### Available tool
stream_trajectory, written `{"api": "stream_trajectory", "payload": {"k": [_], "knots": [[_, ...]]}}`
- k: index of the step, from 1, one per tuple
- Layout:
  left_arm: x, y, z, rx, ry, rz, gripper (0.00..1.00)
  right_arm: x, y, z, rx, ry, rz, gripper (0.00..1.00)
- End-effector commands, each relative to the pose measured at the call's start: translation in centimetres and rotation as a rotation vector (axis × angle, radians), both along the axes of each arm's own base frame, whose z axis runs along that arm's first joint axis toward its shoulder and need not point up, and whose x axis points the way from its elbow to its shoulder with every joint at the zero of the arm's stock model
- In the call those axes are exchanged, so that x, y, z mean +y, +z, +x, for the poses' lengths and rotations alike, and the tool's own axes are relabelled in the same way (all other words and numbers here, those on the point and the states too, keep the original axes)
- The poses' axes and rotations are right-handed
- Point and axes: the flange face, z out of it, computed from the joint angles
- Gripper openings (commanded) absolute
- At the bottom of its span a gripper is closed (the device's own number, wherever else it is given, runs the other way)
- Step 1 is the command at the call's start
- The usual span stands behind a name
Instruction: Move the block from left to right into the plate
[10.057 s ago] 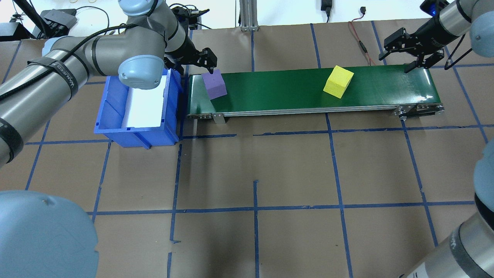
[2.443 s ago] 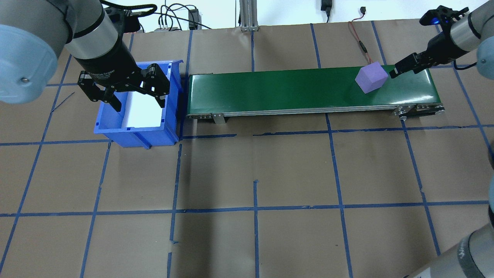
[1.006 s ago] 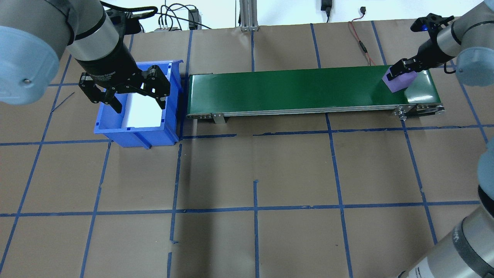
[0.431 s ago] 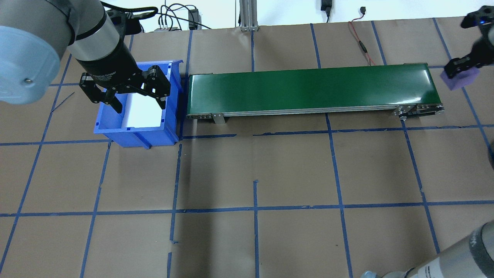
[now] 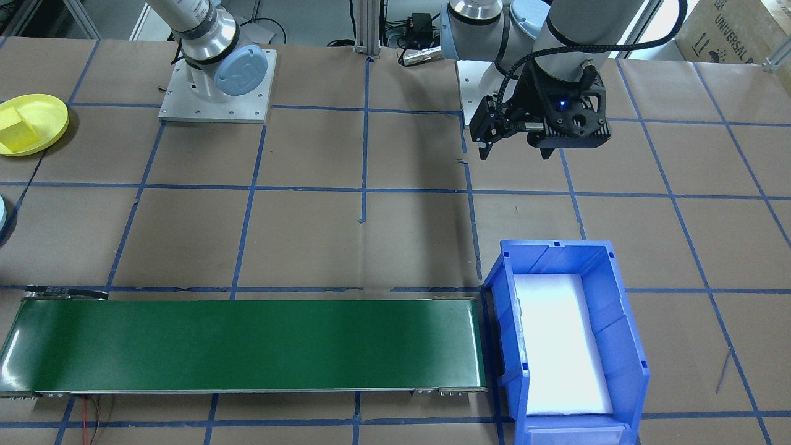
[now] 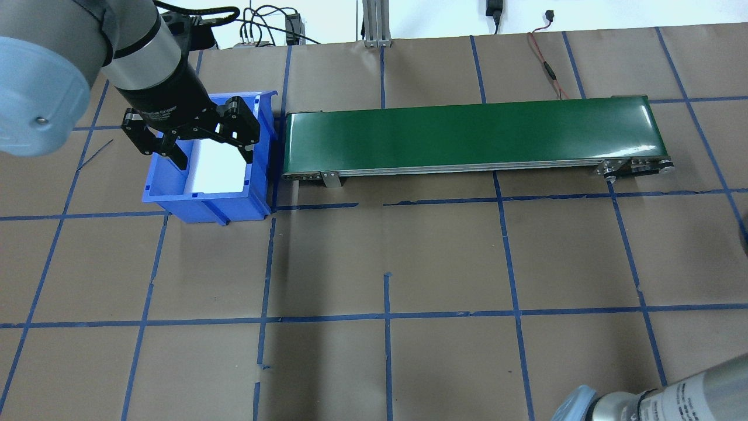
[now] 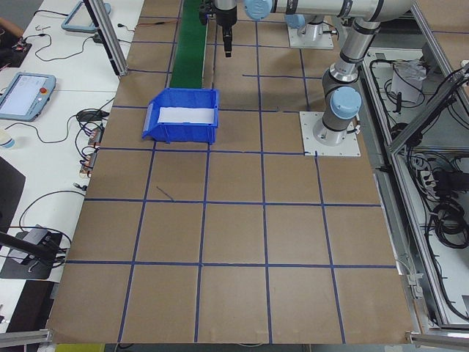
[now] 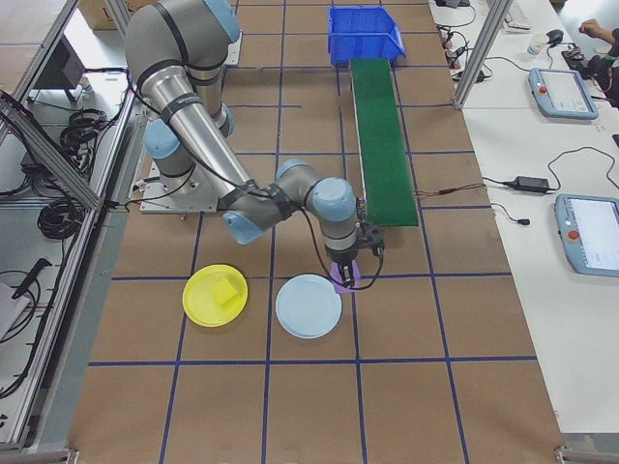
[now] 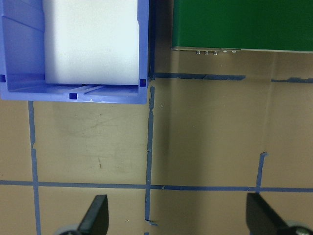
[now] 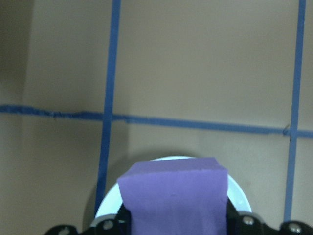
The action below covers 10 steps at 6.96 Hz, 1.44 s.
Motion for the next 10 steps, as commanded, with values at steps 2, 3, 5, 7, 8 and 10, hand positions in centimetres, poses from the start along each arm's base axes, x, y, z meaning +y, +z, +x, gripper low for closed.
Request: {"api": "stream_trajectory", "payload": {"k": [2, 3, 5, 7, 8, 10], "knots": [[0.0, 0.3, -0.1, 0.003, -0.003, -0.006, 1.00, 7.9, -5.8, -2.3, -0.137, -0.092, 0.018, 0.47], [0.0, 0.3, 0.0, 0.003, -0.003, -0.006, 1.00, 7.7, -5.4, -2.7, -0.119, -0.090, 0.007, 0.85], [0.0, 0.3, 0.2, 0.003, 0.000, -0.006, 1.00, 6.6, -3.4, -3.2, -0.081, -0.084, -0.014, 1.00], [-0.1, 0.1, 0.5, 0.003, 0.008, -0.001, 1.00, 0.7, 0.8, -0.6, -0.028, -0.045, -0.057, 1.00], [-0.1, 0.1, 0.5, 0.003, 0.008, -0.001, 1.00, -2.6, 3.1, 4.7, -0.030, -0.008, -0.050, 1.00], [-0.1, 0.3, 0.6, 0.003, 0.005, -0.006, 1.00, -5.7, 10.7, 19.1, 0.050, -0.013, 0.053, 1.00]]}}
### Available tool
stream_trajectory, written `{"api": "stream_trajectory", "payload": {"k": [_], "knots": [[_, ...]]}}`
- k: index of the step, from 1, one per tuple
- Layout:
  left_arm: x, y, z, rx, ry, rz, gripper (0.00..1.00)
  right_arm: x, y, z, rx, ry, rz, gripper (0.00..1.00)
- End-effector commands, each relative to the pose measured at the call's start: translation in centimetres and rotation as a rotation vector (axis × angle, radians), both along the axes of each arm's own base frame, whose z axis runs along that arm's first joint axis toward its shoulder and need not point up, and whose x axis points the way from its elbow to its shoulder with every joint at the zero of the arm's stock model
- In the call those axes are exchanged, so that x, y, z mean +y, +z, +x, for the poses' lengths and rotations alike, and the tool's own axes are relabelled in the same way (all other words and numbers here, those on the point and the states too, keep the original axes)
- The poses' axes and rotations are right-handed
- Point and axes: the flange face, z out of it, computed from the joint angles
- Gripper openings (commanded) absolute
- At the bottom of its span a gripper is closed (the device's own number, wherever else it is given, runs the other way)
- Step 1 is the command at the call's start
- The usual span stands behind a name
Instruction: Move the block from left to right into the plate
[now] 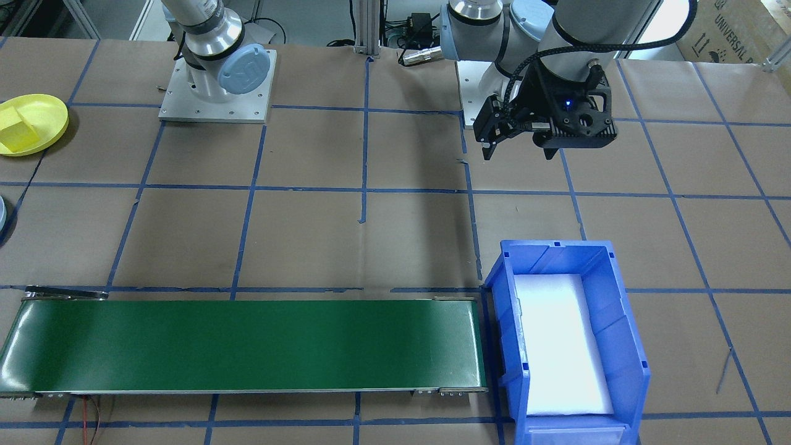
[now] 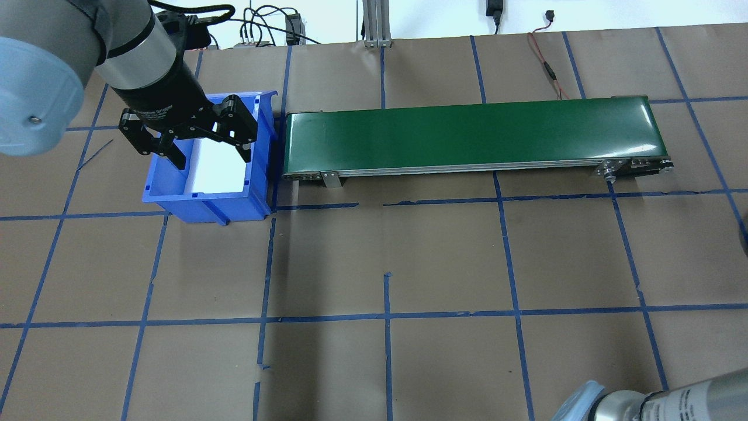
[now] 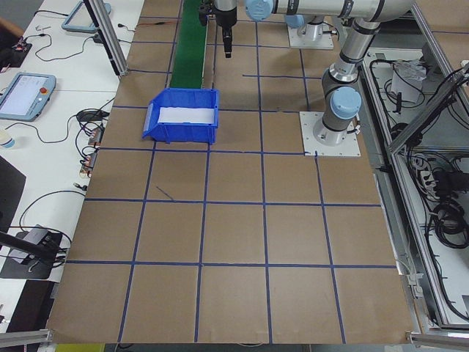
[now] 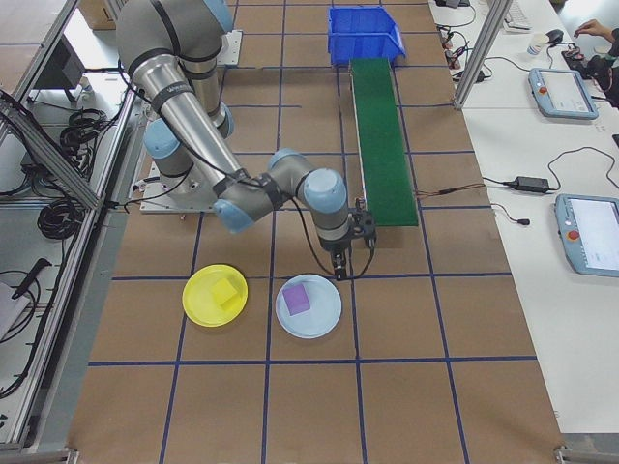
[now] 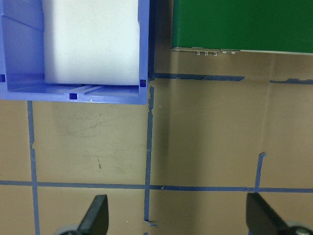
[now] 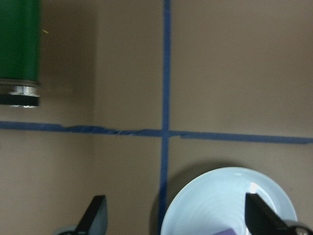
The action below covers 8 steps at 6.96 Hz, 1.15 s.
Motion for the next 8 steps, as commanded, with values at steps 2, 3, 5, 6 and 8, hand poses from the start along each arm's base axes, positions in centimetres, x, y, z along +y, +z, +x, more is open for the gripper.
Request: {"api": "stream_trajectory", "payload": {"k": [2, 3, 5, 6, 8], "knots": [[0.0, 0.2, -0.1, 0.000, -0.007, -0.004, 1.00, -0.9, 9.9, 19.4, 0.013, 0.028, 0.066, 1.00], [0.1, 0.2, -0.3, 0.000, -0.012, -0.003, 1.00, -0.5, 12.5, 27.8, -0.029, 0.115, 0.153, 1.00], [0.1, 0.2, -0.4, 0.000, -0.010, -0.004, 1.00, 0.5, 16.2, 39.9, -0.038, 0.040, 0.145, 1.00], [0.2, 0.1, -0.5, 0.000, -0.010, -0.003, 1.00, 1.7, 16.6, 44.2, -0.049, 0.000, 0.132, 1.00], [0.2, 0.1, -0.5, -0.001, -0.010, -0.001, 1.00, 4.0, 17.0, 46.9, -0.087, 0.015, 0.138, 1.00]]}}
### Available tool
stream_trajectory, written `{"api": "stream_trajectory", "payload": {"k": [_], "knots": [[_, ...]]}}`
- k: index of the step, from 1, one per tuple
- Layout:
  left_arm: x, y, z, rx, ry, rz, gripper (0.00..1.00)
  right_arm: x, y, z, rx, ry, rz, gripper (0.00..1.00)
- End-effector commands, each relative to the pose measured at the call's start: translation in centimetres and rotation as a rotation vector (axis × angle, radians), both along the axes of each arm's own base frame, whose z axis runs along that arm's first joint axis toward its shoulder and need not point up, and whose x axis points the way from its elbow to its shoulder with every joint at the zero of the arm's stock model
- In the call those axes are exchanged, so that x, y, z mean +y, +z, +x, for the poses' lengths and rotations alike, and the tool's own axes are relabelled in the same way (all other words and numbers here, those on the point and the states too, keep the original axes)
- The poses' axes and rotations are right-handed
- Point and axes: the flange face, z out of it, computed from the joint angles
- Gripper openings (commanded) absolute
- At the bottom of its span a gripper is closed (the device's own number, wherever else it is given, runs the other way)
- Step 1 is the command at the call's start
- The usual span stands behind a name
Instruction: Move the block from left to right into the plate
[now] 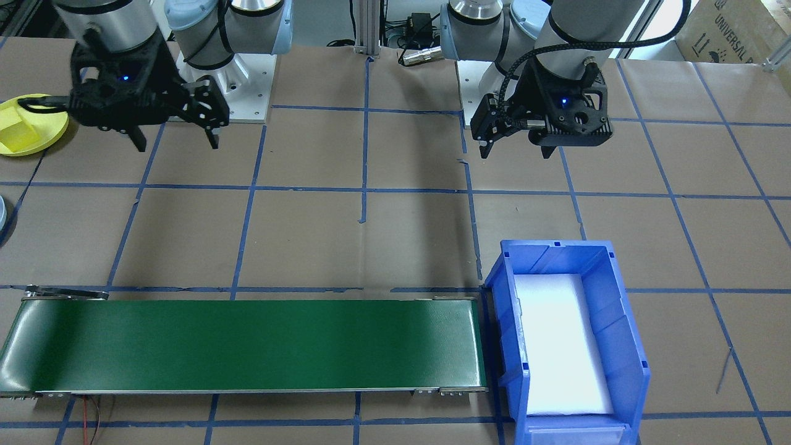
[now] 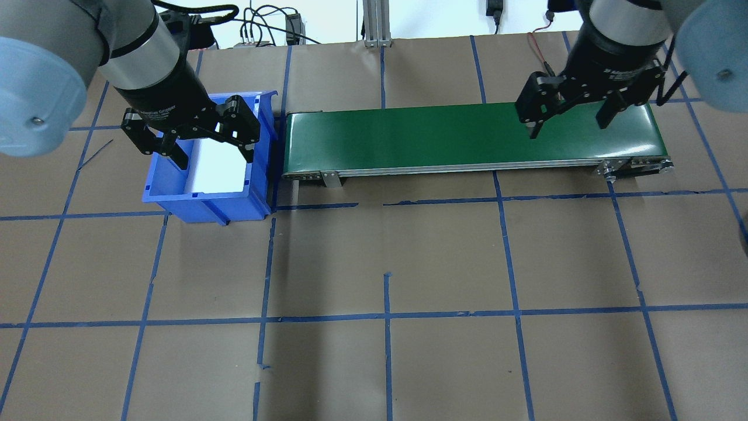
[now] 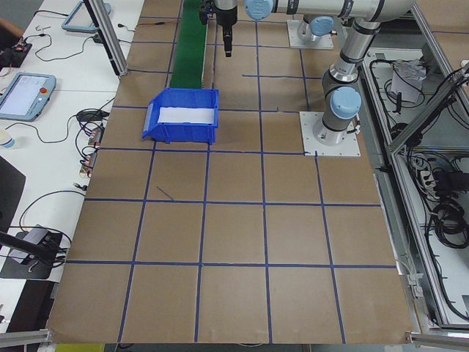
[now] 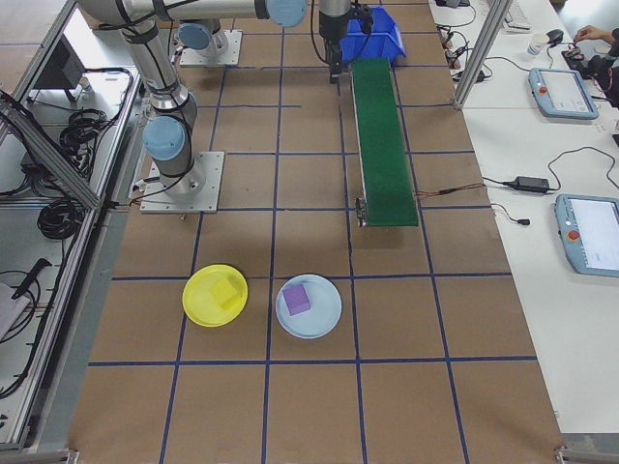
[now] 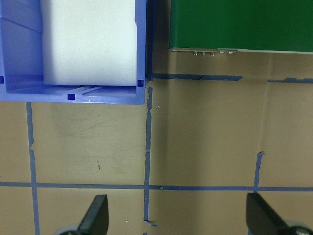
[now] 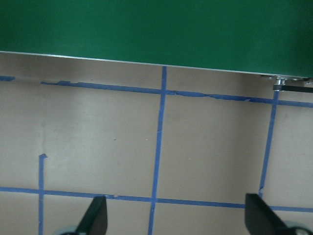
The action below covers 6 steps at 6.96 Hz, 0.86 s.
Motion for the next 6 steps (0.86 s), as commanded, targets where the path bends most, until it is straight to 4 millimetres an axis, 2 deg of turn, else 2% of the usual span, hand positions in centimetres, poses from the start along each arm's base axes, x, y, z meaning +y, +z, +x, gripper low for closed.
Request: {"api": "stream_trajectory", "payload": {"k": [1, 3, 4, 5, 6], "knots": [[0.0, -0.2, 0.0, -0.001, 0.001, 0.004, 1.00, 0.7, 0.5, 0.6, -0.036, -0.025, 0.006, 1.00], [0.0, -0.2, 0.0, -0.001, 0.001, 0.004, 1.00, 0.4, 2.1, -1.5, -0.054, -0.075, 0.033, 1.00], [0.1, -0.3, 0.0, -0.001, 0.001, 0.007, 1.00, 1.6, 2.5, -1.8, 0.006, -0.069, 0.067, 1.00], [0.1, -0.3, 0.0, -0.001, 0.001, 0.007, 1.00, 1.5, 3.1, -2.6, 0.006, -0.078, 0.067, 1.00], [0.1, -0.3, 0.0, -0.001, 0.001, 0.007, 1.00, 1.4, 2.8, -2.3, -0.028, -0.083, 0.074, 1.00]]}}
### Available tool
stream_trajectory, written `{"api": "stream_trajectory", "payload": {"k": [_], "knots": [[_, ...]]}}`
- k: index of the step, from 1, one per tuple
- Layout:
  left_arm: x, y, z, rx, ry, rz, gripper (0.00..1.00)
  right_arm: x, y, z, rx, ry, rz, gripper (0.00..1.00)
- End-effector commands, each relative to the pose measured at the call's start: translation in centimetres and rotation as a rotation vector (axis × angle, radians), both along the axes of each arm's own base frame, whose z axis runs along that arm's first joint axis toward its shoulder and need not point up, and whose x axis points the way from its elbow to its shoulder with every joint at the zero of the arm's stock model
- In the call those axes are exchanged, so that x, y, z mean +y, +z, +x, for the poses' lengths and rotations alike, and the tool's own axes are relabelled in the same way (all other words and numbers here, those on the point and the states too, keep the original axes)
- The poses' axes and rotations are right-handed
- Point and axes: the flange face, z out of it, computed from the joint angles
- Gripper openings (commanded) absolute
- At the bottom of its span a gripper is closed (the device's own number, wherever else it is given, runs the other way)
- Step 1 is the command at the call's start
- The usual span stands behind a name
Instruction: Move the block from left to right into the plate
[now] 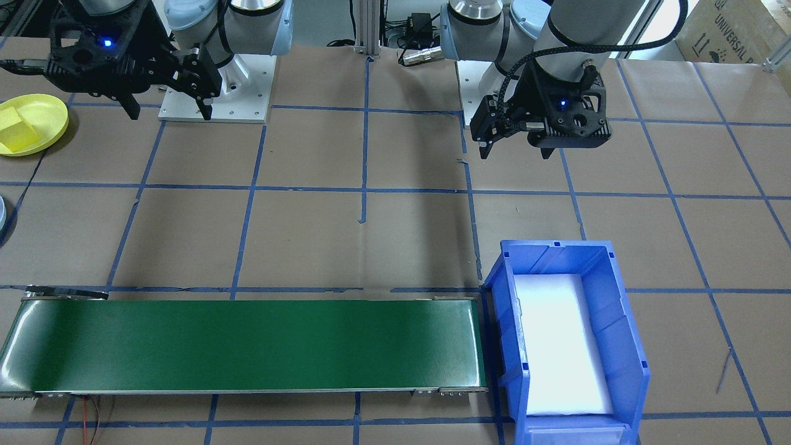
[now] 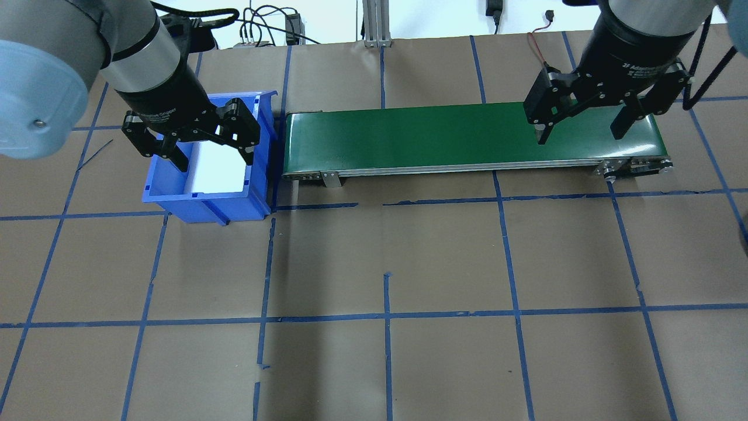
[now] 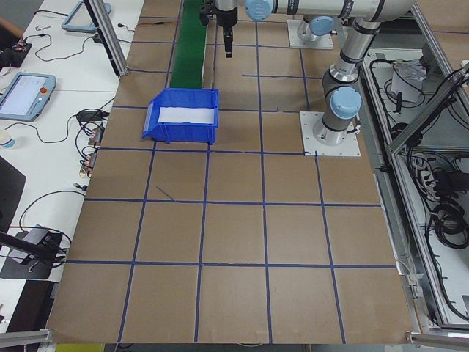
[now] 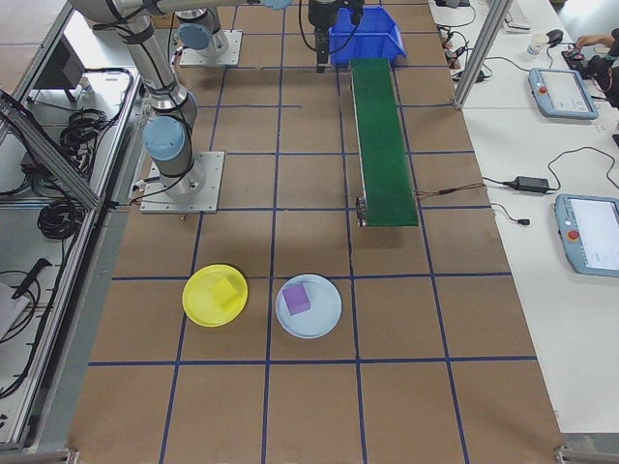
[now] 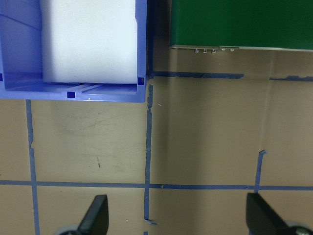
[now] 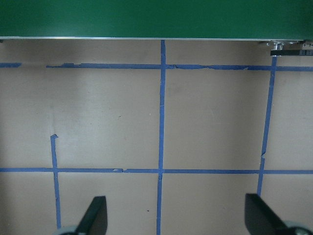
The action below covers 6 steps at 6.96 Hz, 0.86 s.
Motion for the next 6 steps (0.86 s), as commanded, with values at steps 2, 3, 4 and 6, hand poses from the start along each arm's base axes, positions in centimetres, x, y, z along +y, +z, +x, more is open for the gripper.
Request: {"api": "stream_trajectory", "payload": {"k": [2, 3, 4, 6], "knots": [[-0.05, 0.06, 0.07, 0.000, 0.001, -0.002, 1.00, -0.16, -0.18, -0.05, -0.042, -0.013, 0.010, 1.00], [-0.05, 0.06, 0.07, 0.000, 0.002, -0.002, 1.00, -0.25, -0.33, -0.20, -0.042, -0.017, 0.013, 1.00], [-0.05, 0.06, 0.07, 0.000, 0.002, -0.002, 1.00, -0.24, -0.40, -0.20, -0.042, -0.017, 0.015, 1.00], [-0.05, 0.06, 0.07, 0.000, 0.002, -0.002, 1.00, -0.21, -0.60, -0.62, -0.014, -0.009, 0.023, 1.00]]}}
